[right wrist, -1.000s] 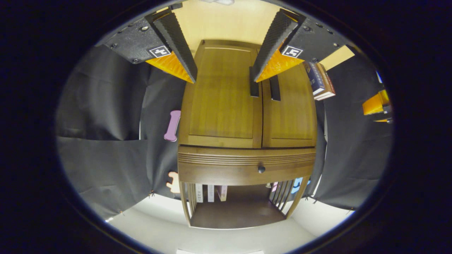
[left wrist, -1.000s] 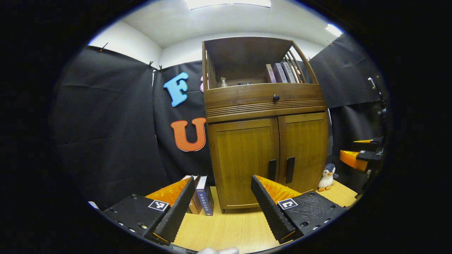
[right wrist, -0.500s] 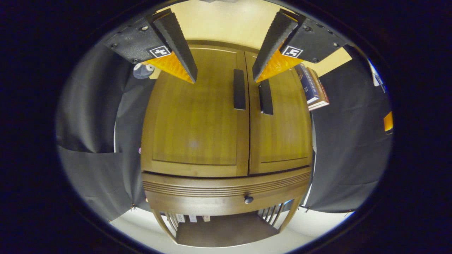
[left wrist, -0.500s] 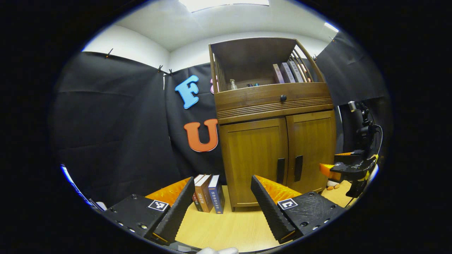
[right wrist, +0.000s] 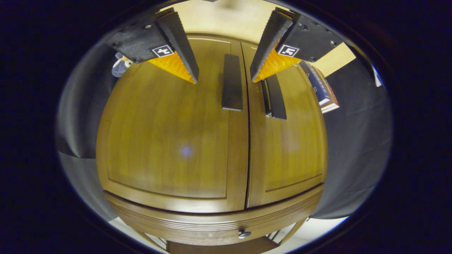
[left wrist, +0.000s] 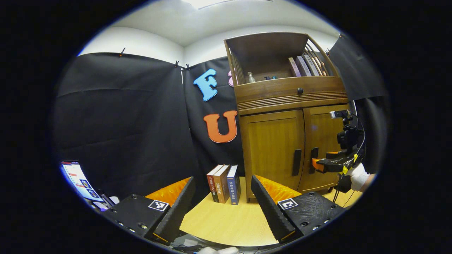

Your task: Open the right door of the double-door shoe cabinet with the right hand, and open the left door with the left hand.

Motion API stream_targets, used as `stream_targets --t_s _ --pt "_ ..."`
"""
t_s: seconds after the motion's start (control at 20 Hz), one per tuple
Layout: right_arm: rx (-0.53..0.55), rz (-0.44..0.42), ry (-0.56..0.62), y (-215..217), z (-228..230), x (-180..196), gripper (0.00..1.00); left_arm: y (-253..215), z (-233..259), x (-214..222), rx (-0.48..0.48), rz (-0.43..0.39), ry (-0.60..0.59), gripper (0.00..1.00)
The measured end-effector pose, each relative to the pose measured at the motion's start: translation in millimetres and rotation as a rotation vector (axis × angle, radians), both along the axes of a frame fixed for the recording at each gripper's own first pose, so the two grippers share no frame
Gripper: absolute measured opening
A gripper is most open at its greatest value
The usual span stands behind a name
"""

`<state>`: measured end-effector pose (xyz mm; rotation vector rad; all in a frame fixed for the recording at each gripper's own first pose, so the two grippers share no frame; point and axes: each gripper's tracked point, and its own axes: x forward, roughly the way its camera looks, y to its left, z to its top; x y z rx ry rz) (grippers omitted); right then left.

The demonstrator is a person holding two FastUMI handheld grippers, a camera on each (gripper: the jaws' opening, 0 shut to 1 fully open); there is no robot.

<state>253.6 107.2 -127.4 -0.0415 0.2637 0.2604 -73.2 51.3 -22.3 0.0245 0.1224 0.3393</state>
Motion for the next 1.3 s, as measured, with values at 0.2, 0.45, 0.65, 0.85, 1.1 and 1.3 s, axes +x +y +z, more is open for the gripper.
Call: stream_targets --t_s 0.2,0.45,0.65,0.85,1.1,1.3 --pt "0.005 -0.003 0.010 12.0 -4.6 21.0 0.77 7.7 -1.5 -7.8 -0.003 0.014 0.012 0.96" --pt "0.017 -0.073 0.036 16.7 -9.1 31.9 0.40 20.1 -0.6 -20.2 -0.004 0.026 0.002 0.96" --pt "0.022 -0.079 0.041 15.2 -10.0 28.4 0.35 22.5 -3.9 -23.3 -0.035 0.010 -0.007 0.96" --pt "0.033 -0.023 0.039 9.7 -13.7 2.0 0.34 19.8 -7.1 -18.8 -0.040 -0.027 -0.012 0.96" --pt "0.029 0.025 0.029 -7.0 -17.2 -44.4 0.34 -0.2 -4.7 -3.8 -0.051 -0.126 -0.020 1.00" --pt "0.091 0.037 0.034 -29.1 -18.6 -82.1 0.33 -22.5 -3.6 13.1 -0.063 -0.223 -0.032 0.96"
